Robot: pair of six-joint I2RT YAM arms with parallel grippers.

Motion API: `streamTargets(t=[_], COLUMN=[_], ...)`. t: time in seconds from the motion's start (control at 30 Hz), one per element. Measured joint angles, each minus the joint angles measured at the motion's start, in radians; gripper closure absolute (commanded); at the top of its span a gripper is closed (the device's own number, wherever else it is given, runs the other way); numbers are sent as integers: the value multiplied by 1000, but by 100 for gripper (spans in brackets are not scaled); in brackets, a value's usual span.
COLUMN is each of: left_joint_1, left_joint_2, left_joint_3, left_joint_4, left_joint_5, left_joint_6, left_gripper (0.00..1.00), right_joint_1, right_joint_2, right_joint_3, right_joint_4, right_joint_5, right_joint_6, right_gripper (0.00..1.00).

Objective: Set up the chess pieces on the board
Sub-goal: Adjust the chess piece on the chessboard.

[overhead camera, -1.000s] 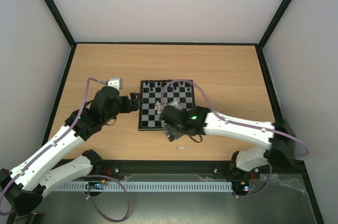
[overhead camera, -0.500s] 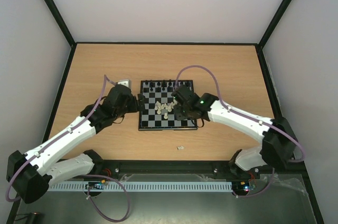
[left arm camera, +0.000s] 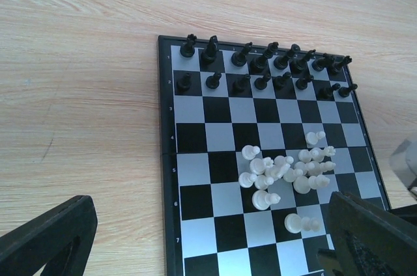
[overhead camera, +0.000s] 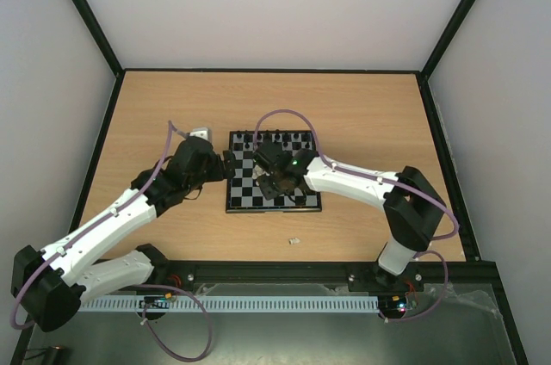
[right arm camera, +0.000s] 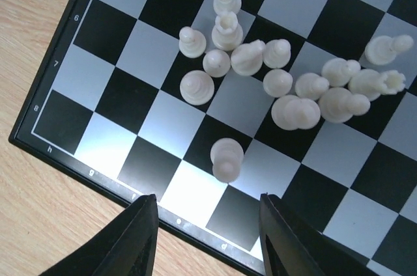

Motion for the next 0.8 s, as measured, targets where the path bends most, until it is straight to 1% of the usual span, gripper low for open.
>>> streamTargets(t=[0.2, 0.37, 0.8], left_joint_1=[9, 21, 44], left_joint_2=[-1, -8, -30], left_joint_3=[-3, -9, -12], left_joint_4=[6, 5, 6], left_joint_5=[1, 2, 16], left_joint_6=[1, 5, 20], left_gripper=[1, 0, 1], right_joint_1=[2, 2, 2], right_joint_2=[43, 84, 114], right_joint_3=[36, 66, 79], right_joint_4=[1, -6, -14], right_joint_5=[21, 36, 44], right_joint_6=[-1, -2, -2], right_gripper=[60, 68, 70])
